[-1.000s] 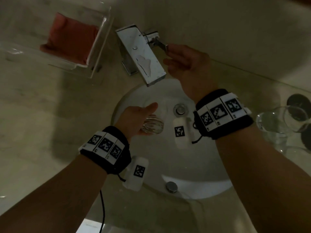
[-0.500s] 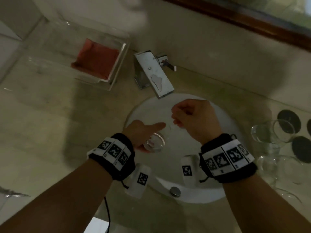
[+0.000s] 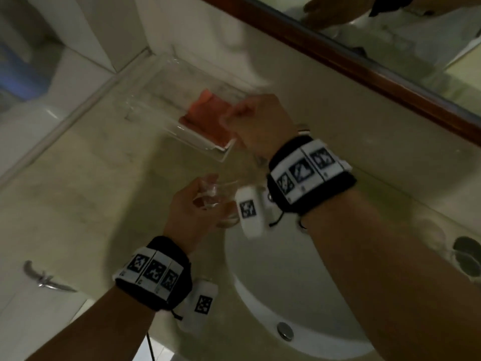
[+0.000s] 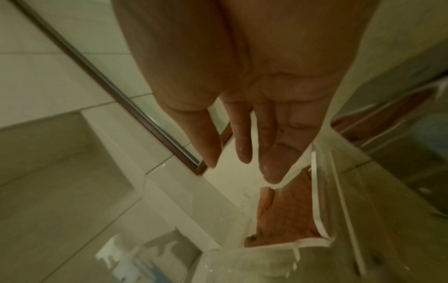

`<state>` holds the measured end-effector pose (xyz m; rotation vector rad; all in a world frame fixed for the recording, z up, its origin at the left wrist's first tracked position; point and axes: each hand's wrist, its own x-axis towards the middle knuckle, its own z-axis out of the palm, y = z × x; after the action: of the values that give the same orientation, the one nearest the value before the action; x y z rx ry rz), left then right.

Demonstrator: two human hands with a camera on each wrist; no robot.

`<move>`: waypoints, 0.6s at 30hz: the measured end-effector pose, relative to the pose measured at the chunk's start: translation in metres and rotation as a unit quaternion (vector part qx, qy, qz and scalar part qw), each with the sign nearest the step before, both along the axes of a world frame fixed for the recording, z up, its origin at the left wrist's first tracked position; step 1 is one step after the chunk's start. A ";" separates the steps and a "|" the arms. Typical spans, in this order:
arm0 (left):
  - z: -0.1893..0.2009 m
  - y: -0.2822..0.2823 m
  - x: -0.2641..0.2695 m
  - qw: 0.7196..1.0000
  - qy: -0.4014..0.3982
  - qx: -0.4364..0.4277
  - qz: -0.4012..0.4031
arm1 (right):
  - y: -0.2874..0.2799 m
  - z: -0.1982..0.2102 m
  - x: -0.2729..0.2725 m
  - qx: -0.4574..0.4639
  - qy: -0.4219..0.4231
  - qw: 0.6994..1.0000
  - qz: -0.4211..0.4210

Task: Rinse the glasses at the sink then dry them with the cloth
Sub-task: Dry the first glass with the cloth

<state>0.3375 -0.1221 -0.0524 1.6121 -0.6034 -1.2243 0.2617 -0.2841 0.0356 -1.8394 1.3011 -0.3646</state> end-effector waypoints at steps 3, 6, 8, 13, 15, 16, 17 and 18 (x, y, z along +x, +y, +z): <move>0.000 0.007 0.020 0.999 -0.030 -0.020 0.037 | -0.030 -0.019 0.028 0.018 0.031 0.999 -0.024; -0.001 0.012 0.036 0.996 -0.035 -0.031 0.080 | -0.046 -0.041 0.046 0.051 0.073 0.996 -0.021; -0.002 0.012 0.045 0.994 -0.031 -0.037 0.102 | -0.050 -0.050 0.054 0.049 0.101 0.993 -0.021; -0.004 0.006 0.061 0.989 -0.032 -0.042 0.136 | -0.049 -0.061 0.069 0.046 0.152 0.986 -0.047; -0.003 0.000 0.065 0.989 -0.025 -0.048 0.140 | -0.053 -0.068 0.071 0.017 0.177 0.982 -0.062; -0.003 -0.003 0.067 0.989 -0.021 -0.049 0.139 | -0.054 -0.070 0.072 0.007 0.187 0.980 -0.067; -0.003 -0.005 0.068 0.989 -0.016 -0.050 0.140 | -0.054 -0.071 0.072 0.002 0.194 0.978 -0.069; -0.004 -0.008 0.068 0.989 -0.011 -0.050 0.141 | -0.054 -0.072 0.074 -0.004 0.196 0.978 -0.069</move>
<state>0.4058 -0.1298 -0.0567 1.5682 -0.4260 -0.9536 0.3353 -0.3383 -0.0362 -1.8937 1.7011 -0.0783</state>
